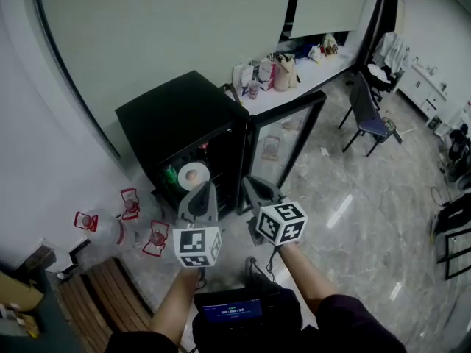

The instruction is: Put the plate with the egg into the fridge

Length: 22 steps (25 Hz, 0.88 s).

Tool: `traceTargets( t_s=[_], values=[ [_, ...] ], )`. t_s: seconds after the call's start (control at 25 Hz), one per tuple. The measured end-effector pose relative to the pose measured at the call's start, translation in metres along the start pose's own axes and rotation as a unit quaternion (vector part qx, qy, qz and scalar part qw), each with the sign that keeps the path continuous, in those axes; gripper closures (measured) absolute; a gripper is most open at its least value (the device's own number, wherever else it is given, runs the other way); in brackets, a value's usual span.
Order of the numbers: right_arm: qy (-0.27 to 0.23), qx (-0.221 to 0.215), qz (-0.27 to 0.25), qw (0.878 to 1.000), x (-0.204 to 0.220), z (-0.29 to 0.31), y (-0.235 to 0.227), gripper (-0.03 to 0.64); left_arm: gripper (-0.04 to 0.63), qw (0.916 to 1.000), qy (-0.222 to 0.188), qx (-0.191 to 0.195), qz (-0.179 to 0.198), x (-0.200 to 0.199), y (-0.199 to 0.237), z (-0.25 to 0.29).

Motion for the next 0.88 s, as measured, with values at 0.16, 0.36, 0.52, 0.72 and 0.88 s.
traceTargets(
  t_s=[0.16,0.36,0.52,0.72,0.88],
  values=[
    [-0.001,0.003,0.004,1.000,-0.002,-0.002,-0.017,0.607,0.586,1.0000,0.009,0.000,-0.003,0.006,-0.003,0.007],
    [-0.002,0.006,-0.033,0.999,-0.012,-0.007,-0.063,0.609,0.586,0.9999,0.017,0.000,-0.005,0.013,-0.018,0.033],
    [-0.003,0.023,-0.075,0.997,-0.035,-0.017,-0.138,0.609,0.585,0.9999,0.016,0.002,0.000,0.009,-0.043,0.067],
    [-0.001,0.048,-0.120,0.992,-0.087,-0.029,-0.264,0.608,0.585,0.9998,0.014,0.011,0.001,0.002,-0.085,0.124],
    [0.021,0.047,-0.133,0.990,-0.116,-0.018,-0.352,0.607,0.586,0.9996,0.017,0.021,0.007,0.007,-0.119,0.175]
  ],
)
Point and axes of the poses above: the fingertips, and each gripper's own axes: z forward along the fingers, y to its left, x out of its underside, the point moved 4 cm from there along -z, backward along the fingers, and after that the axes turned 4 degrees about z, right-handed, at the moved point
